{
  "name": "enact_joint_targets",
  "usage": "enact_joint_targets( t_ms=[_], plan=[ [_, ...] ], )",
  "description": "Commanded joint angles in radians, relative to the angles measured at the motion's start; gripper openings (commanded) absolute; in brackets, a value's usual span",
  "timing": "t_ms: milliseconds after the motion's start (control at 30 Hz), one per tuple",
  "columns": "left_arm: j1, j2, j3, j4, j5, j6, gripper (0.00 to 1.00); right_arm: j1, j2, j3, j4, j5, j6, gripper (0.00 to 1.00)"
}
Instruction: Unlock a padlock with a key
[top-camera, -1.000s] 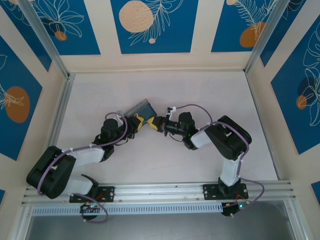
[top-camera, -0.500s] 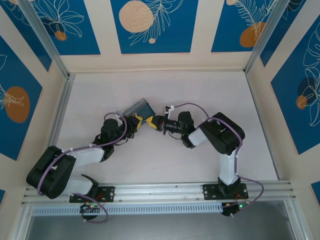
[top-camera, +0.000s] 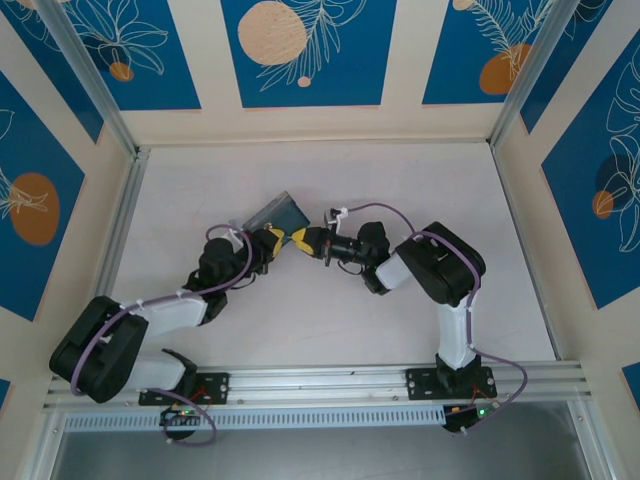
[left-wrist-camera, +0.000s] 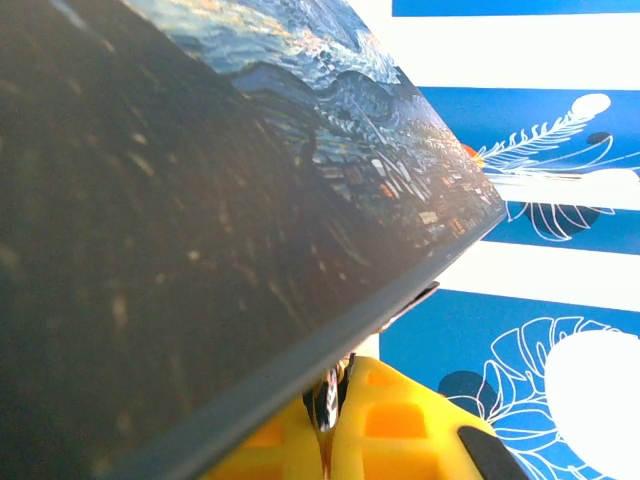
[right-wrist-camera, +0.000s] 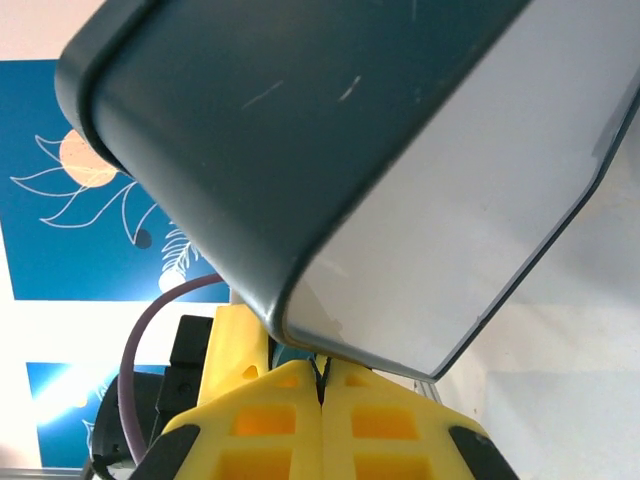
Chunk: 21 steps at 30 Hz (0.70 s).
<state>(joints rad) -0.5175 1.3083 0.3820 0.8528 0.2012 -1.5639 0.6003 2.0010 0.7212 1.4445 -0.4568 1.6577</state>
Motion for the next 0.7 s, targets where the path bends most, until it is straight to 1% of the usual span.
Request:
enact_joint_targets(
  t_ms=[0, 100, 300, 533, 667],
  plan=[
    [-0.055, -0.063, 0.022, 0.203, 0.177, 0.015, 0.00, 0.006, 0.024, 0.039, -0.047, -0.026, 0.032, 0.00],
    [-0.054, -0.071, 0.021, 0.199, 0.181, 0.021, 0.00, 0.008, 0.025, 0.054, -0.047, -0.031, 0.046, 0.00],
    [-0.054, -0.086, 0.041, 0.124, 0.197, 0.052, 0.00, 0.016, -0.012, 0.068, -0.051, -0.033, 0.049, 0.00],
    [-0.059, -0.047, 0.043, 0.130, 0.223, 0.044, 0.00, 0.013, -0.056, 0.125, -0.142, -0.057, 0.013, 0.00],
    [-0.067, -0.029, 0.040, 0.134, 0.215, 0.047, 0.00, 0.034, -0.056, 0.163, -0.170, -0.068, 0.003, 0.00]
  ],
)
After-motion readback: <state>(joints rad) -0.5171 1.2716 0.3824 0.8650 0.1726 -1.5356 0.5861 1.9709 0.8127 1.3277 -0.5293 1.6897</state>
